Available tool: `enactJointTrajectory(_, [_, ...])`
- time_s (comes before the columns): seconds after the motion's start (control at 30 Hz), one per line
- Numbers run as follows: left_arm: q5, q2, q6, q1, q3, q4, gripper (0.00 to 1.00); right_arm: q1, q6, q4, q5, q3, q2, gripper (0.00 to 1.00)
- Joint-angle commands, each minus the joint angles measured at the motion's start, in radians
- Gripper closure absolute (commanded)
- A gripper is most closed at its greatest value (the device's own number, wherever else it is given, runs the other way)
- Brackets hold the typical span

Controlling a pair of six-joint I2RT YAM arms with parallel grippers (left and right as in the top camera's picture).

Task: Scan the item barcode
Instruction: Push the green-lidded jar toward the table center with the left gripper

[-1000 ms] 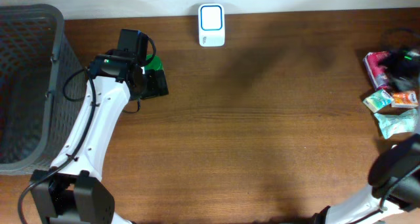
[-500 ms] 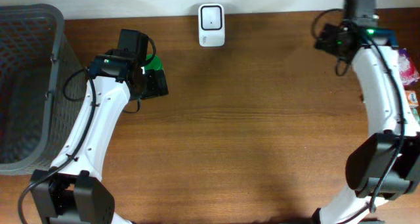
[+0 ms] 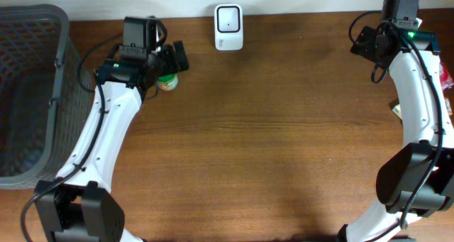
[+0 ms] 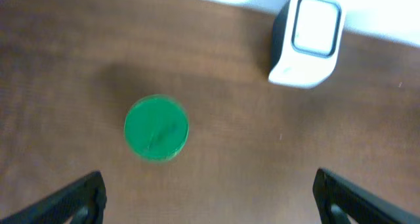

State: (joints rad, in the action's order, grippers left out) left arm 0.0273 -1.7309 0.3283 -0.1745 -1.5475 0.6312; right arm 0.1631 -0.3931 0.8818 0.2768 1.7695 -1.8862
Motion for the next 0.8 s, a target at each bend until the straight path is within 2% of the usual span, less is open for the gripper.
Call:
enactJointTrajectory(0.0, [0.111,-0.094,-0.076,0.003,-0.005,-0.099,0.01,0.001,-0.011,0.000,0.020,0.005,-0.019,0.01])
enactJointTrajectory(0.07, [0.277,-0.179,-0.077,0.003,-0.005,-0.177,0.01,0.001,-0.011,0.000,0.020,0.005,-0.019,0.01])
enactJointTrajectory(0.13, [0.323,-0.247,-0.126,0.003,-0.005,-0.228,0.01,0.001,-0.011,0.000,0.020,0.005,-0.019,0.01])
enactJointTrajectory(0.2, [0.329,-0.312,-0.205,0.003,-0.005,-0.249,0.01,0.001,-0.011,0.000,0.020,0.005,-0.019,0.01])
enactJointTrajectory(0.3, [0.310,-0.369,-0.210,0.003,-0.005,-0.240,0.01,0.001,-0.011,0.000,0.020,0.005,-0.019,0.01])
enactJointTrajectory(0.4, [0.201,-0.396,-0.210,0.003,-0.005,-0.241,0.01,0.001,-0.011,0.000,0.020,0.005,-0.019,0.02])
enactJointTrajectory(0.43, [0.201,-0.397,-0.210,0.003,-0.005,-0.238,0.20,0.001,-0.011,0.000,0.020,0.005,-0.019,0.01])
enactJointTrajectory(0.53, [0.201,-0.397,-0.210,0.003,-0.005,-0.243,0.34,0.001,-0.011,0.000,0.020,0.005,-0.019,0.01])
enactJointTrajectory(0.6, [0.201,-0.393,-0.210,0.003,-0.006,-0.241,0.52,0.001,-0.011,0.000,0.020,0.005,-0.019,0.01])
enactJointTrajectory(0.7, [0.196,-0.370,-0.210,-0.003,-0.006,-0.237,0.61,0.001,-0.011,0.000,0.020,0.005,-0.019,0.01])
enactJointTrajectory(0.77, [0.137,-0.300,-0.210,-0.025,-0.006,-0.220,0.61,0.001,-0.011,0.000,0.020,0.005,-0.019,0.01])
